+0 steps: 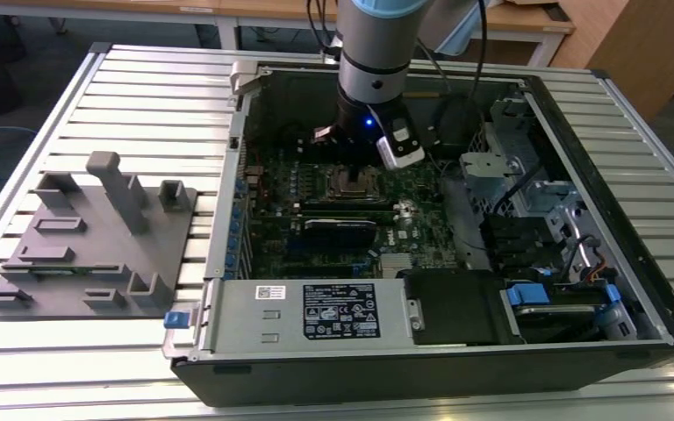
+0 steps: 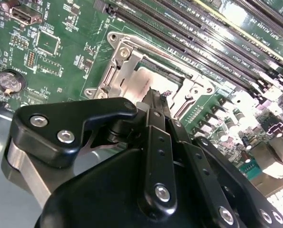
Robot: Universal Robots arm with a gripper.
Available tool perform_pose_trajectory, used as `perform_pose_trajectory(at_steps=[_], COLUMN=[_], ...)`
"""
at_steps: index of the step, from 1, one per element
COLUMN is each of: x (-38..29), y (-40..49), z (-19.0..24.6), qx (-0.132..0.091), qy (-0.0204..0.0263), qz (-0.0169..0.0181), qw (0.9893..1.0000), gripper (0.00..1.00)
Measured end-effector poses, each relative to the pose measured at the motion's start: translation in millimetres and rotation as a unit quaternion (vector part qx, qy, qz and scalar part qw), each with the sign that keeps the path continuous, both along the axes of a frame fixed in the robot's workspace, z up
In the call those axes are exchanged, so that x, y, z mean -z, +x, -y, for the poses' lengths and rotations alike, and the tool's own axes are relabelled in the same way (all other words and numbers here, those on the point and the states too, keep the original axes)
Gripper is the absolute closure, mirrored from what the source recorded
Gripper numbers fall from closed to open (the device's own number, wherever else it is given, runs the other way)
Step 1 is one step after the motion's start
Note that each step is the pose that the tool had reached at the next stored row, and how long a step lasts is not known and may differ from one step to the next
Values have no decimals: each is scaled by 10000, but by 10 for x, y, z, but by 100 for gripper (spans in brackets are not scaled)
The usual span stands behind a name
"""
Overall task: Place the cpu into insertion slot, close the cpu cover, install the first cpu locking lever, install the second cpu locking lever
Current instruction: 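Install the second cpu locking lever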
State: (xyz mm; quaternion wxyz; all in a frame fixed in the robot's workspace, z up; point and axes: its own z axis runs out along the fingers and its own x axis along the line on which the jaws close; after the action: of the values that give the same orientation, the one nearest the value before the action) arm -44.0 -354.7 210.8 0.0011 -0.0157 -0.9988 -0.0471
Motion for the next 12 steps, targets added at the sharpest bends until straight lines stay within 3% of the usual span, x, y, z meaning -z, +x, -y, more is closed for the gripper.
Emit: perform_pose_trajectory(at_steps=[5, 12], x=[-6, -6], y=[0, 0], z=[-3, -3], qx=[0, 0], qy=[-50, -52], qz=[0, 1], qw=[10000, 10000], gripper=[90, 90])
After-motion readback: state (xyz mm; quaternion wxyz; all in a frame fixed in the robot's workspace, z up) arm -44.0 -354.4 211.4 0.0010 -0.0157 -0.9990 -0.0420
